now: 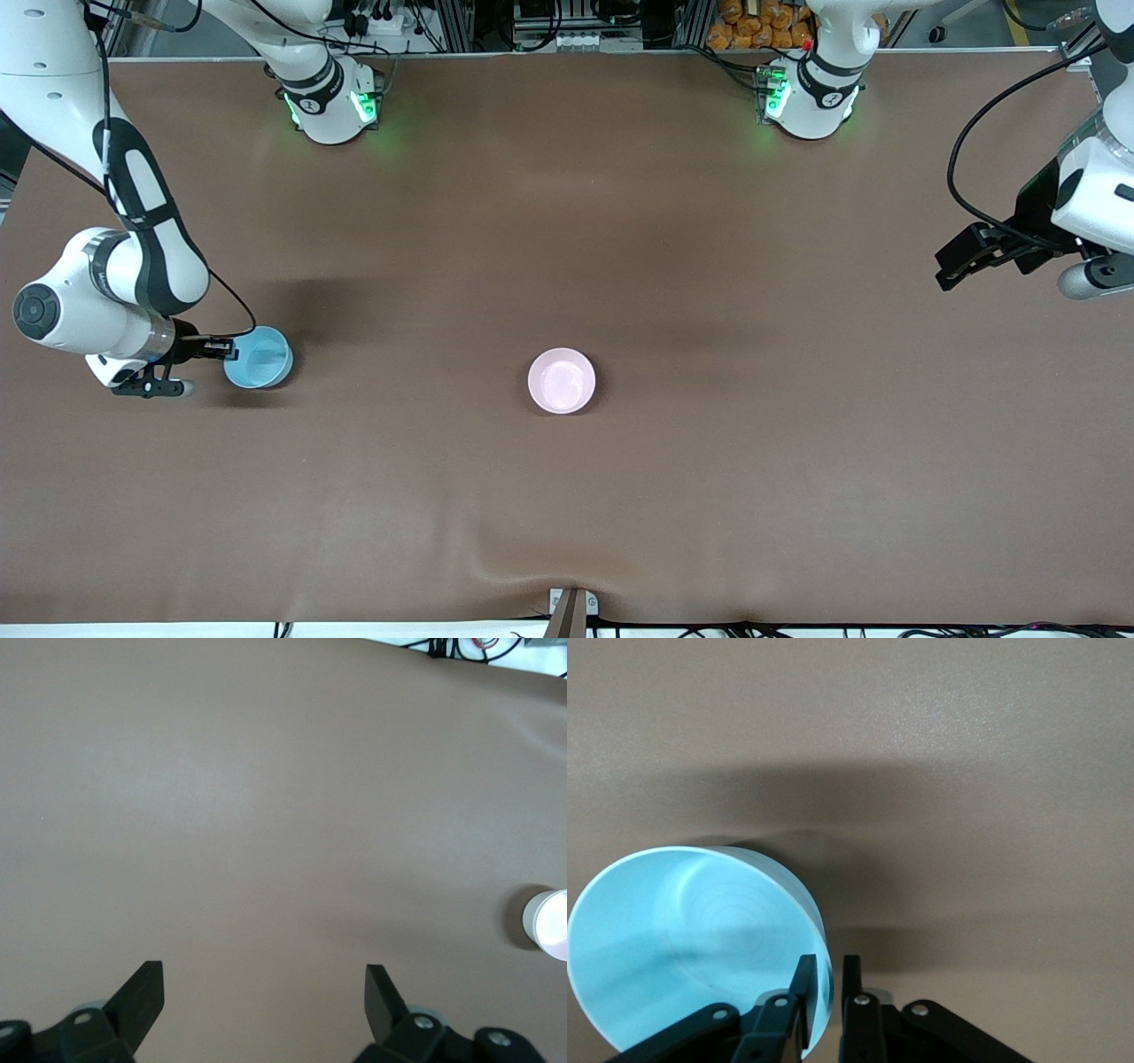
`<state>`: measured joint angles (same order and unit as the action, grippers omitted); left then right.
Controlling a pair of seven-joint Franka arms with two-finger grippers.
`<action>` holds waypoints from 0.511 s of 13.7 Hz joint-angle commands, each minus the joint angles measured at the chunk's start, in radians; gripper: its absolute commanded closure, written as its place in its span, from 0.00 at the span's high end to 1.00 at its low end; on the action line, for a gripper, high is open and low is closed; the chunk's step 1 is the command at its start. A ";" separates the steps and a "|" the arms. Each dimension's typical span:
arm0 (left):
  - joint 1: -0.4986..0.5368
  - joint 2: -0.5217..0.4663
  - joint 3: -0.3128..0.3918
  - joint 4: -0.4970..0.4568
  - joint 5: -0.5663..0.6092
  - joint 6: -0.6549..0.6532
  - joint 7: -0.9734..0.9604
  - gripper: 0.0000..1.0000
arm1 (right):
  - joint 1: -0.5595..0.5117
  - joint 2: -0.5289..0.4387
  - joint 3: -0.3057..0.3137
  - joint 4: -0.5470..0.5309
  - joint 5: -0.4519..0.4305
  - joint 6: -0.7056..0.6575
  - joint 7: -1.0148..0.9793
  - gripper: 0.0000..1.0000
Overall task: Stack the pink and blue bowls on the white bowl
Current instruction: 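Grasp the light blue bowl rim with the right gripper and lift it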
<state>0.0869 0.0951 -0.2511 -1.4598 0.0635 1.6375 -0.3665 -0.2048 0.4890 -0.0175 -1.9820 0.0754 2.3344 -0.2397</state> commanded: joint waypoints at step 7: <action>0.004 -0.002 -0.005 -0.002 -0.005 -0.031 0.024 1.00 | -0.004 -0.001 0.013 0.005 0.057 0.005 -0.016 0.00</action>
<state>0.0835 0.0980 -0.2522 -1.4647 0.0622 1.6222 -0.3656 -0.2047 0.4862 -0.0140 -1.9795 0.1141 2.3323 -0.2410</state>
